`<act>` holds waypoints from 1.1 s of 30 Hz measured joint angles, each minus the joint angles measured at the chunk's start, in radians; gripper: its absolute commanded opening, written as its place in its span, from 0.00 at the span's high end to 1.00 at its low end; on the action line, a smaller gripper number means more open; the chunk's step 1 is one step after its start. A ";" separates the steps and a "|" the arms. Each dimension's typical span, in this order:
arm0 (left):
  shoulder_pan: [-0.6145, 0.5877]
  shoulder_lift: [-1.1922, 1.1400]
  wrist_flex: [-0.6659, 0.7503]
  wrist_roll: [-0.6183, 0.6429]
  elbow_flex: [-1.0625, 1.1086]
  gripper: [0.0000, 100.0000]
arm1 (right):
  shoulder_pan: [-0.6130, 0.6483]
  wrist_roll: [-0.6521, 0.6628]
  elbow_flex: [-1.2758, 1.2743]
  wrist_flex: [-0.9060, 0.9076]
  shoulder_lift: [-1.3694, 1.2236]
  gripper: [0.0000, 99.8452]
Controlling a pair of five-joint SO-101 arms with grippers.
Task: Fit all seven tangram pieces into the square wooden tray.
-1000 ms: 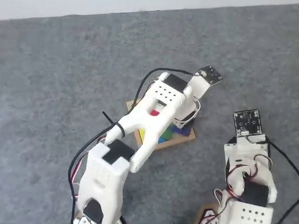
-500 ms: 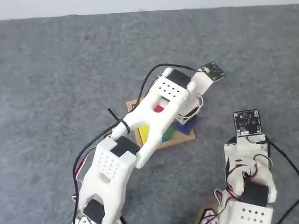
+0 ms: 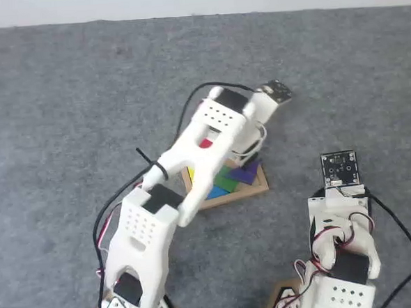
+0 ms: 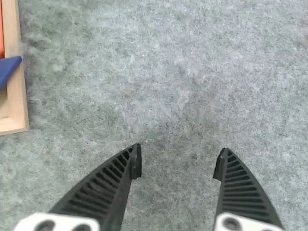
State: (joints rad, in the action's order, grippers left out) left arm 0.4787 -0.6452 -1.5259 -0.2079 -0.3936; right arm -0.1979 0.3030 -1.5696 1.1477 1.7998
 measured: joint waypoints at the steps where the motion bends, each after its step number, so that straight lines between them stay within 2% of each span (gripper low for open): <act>1: -0.014 0.000 0.000 0.000 0.000 0.85 | 0.000 0.000 0.000 0.000 0.000 0.75; 9: -0.084 0.000 0.012 0.003 0.002 0.85 | 0.000 0.000 0.000 0.000 0.000 0.75; 17: -0.075 0.000 -0.014 0.002 0.041 0.85 | 0.000 0.025 -0.021 0.000 0.000 0.75; 22: -0.023 0.005 -0.018 0.000 0.121 0.85 | 0.000 0.026 -0.021 0.000 0.000 0.75; 33: -0.012 0.002 -0.026 0.023 0.083 0.88 | 0.000 0.026 -0.025 0.000 0.000 0.75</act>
State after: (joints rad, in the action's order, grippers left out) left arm 0.4664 -0.6437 -1.5520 -0.1849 -0.3107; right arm -0.1979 0.3291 -1.5942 1.1477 1.7998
